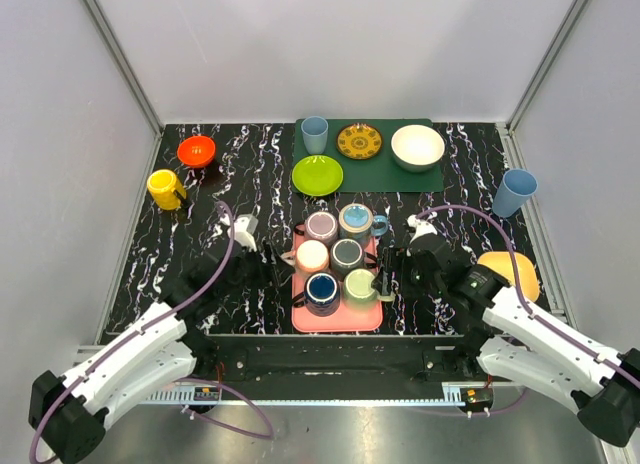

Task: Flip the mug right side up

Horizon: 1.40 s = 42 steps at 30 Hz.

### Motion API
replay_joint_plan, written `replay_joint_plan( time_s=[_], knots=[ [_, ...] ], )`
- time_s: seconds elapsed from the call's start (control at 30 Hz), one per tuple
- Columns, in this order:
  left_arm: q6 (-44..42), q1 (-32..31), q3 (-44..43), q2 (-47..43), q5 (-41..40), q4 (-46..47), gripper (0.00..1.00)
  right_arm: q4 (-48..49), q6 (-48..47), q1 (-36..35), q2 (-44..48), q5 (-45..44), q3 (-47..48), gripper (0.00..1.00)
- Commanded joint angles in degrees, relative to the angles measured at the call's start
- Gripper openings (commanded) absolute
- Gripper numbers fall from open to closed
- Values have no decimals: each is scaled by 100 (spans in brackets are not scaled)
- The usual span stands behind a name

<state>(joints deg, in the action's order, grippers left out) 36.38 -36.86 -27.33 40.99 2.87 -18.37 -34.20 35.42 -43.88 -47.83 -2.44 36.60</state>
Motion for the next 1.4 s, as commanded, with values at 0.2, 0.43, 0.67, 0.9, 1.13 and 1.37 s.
replay_joint_plan(
  time_s=[0.2, 0.43, 0.67, 0.9, 1.13, 1.37],
  knots=[
    [-464, -461, 168, 49, 759, 194, 71, 423, -17, -33, 178, 6, -30, 87],
    [-1440, -805, -808, 699, 627, -999, 69, 229, -184, -33, 309, 94, 163, 88],
    [-2170, -867, -1494, 1226, 496, -1493, 71, 132, -395, -33, 381, 226, 339, 88],
    [-2012, -963, -1407, 1870, 714, -1442, 68, 97, -641, -24, 204, 384, 603, 89],
    [-1950, -990, -959, 1736, 960, -977, 69, 299, -659, -33, 64, 498, 594, 89],
    [-2214, -990, -932, 2105, 996, -440, 69, 396, -642, -24, -42, 595, 620, 89]
  ],
)
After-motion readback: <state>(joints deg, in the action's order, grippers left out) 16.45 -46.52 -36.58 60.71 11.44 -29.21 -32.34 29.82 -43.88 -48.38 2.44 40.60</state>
